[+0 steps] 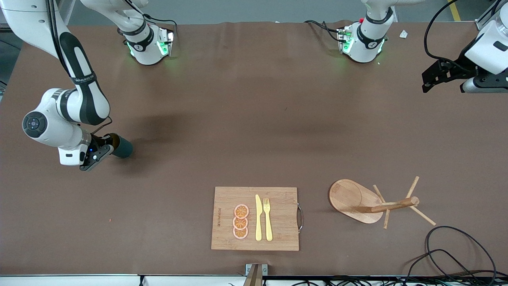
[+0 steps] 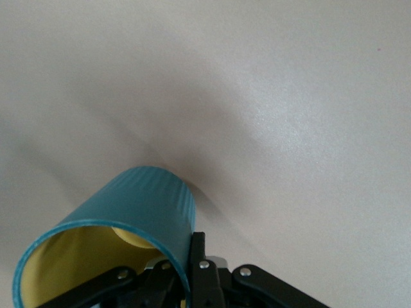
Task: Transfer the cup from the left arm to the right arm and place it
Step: 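Lower the teal mug onto the table and open the right gripper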
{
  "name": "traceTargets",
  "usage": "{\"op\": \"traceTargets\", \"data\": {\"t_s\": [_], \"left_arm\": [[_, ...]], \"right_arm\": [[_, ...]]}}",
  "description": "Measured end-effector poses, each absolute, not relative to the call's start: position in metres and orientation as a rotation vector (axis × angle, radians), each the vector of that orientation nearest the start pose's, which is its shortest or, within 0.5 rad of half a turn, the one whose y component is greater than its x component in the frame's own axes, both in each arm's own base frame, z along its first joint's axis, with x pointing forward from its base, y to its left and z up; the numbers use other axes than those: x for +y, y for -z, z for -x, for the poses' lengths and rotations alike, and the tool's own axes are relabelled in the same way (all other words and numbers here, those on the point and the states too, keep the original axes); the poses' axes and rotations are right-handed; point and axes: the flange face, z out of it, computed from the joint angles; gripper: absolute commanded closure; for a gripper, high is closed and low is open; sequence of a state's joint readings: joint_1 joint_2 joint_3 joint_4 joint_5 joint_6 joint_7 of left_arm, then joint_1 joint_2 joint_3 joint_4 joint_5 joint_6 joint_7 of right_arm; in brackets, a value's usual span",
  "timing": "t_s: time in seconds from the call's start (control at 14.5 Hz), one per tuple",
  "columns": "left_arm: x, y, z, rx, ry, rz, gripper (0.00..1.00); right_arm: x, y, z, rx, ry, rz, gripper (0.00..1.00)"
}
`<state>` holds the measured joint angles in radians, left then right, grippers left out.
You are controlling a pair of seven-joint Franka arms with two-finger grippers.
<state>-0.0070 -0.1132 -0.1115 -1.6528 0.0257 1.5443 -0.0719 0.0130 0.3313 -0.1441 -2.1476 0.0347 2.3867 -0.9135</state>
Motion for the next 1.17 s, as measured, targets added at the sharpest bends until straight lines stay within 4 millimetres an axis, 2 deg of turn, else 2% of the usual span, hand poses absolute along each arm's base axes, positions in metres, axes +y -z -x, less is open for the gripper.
{"op": "traceTargets", "data": {"t_s": [0.35,0.62,0.69,0.83,1.17], "left_arm": [[-0.063,-0.643,-0.513,0.075,0.017,3.103,0.0],[-0.065,-0.642,-0.514,0.079,0.027,3.103,0.0],[-0.065,-0.642,-0.514,0.079,0.028,3.103,0.0],[-0.065,-0.642,-0.514,0.079,0.031,3.103,0.0],[-0.065,-0.642,-0.515,0.08,0.033,3.104,0.0]], "right_arm": [[-0.082,-0.234,-0.549,-1.145,-0.148,2.894,0.99],[-0.083,-0.234,-0.549,-1.209,-0.155,2.892,0.97],[-0.083,-0.234,-0.549,-1.212,-0.153,2.892,0.85],[-0.083,-0.234,-0.549,-1.215,-0.152,2.892,0.0],[-0.089,-0.234,-0.548,-1.198,-0.156,2.896,0.0]]}}
